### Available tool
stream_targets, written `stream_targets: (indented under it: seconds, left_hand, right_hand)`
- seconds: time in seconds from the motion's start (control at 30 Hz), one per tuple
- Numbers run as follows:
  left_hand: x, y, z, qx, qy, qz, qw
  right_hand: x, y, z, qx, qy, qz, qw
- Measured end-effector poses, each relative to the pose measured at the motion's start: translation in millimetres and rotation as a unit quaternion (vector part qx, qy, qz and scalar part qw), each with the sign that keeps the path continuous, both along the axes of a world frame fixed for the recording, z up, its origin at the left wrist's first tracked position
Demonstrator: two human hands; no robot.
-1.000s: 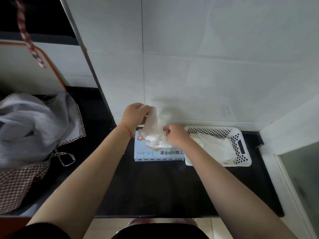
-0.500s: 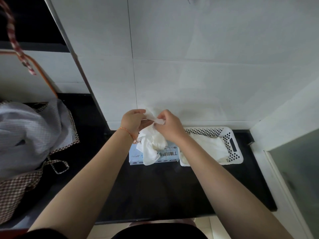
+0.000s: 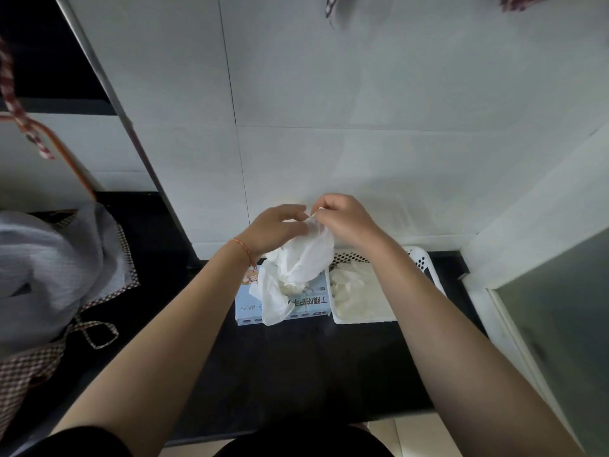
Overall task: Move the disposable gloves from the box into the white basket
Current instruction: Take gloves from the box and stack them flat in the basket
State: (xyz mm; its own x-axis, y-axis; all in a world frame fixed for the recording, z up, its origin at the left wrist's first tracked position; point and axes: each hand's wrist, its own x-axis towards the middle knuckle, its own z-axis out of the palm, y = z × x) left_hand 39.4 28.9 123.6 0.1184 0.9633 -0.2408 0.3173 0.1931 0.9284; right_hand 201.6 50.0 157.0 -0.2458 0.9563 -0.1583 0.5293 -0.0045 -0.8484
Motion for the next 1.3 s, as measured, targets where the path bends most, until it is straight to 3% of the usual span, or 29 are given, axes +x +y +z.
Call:
stream_targets:
  seconds: [0.1,0.33,0.47,0.6,0.7,0.83,0.9,0.97,1.07,1.17,1.3]
  left_hand:
    - [2.0,2.4,-3.6,0.027,-0.004,0.028,0.999]
    - [7.0,8.9,-5.5,0.089,-0.017,0.078,0.993]
    - [10.4,12.5,-3.5,0.096,0.042,0.019,0.994]
    - [15.5,13.6,-13.4,0.040,0.121,-0.078,0.989]
    - [16.1,10.7,-22.9,-0.008,0.057,-0.068,0.996]
    - [11.8,4.8,-32.7,-0.047,-0.143,0.010,0.989]
    - [8.7,5.5,-36.9,-0.080,-0.189,0.035,0.978]
    - [8.8,8.0,-42.4,-0.098,-0.127,0.039,0.986]
    - [21.3,14.5,-54.5,-0.090,0.076,-0.017,0.993]
    - [50.9,20.4,-77.8,-0.063,0.241,-0.132,0.959]
    - [90.1,27.4,-107.1,-0.031,0.317,-0.161,0.934]
  right_hand:
    - [10.0,2.7,1.1,0.002,0.004,-0.020,1.000]
    - [33.8,11.0,-1.5,-0.025,-0.116,-0.002,0.993]
    - [37.3,11.6,9.1,0.016,-0.040,-0.053,0.998]
    - [40.2,14.1,17.3,0.020,0.012,-0.082,0.996]
    - [44.5,15.6,13.9,0.006,0.016,-0.087,0.996]
    - [49.7,14.1,0.5,-0.021,0.018,-0.104,0.994]
    - [53.9,13.1,-13.6,-0.087,0.040,-0.106,0.990]
    - [60.7,10.7,-30.1,-0.195,0.082,-0.095,0.973]
    - [77.8,7.0,-61.5,-0.303,0.051,-0.071,0.949]
    - [98.6,0.8,-99.0,-0.319,-0.008,-0.079,0.944]
    - [127.1,-5.5,-135.3,-0.278,-0.076,-0.074,0.955]
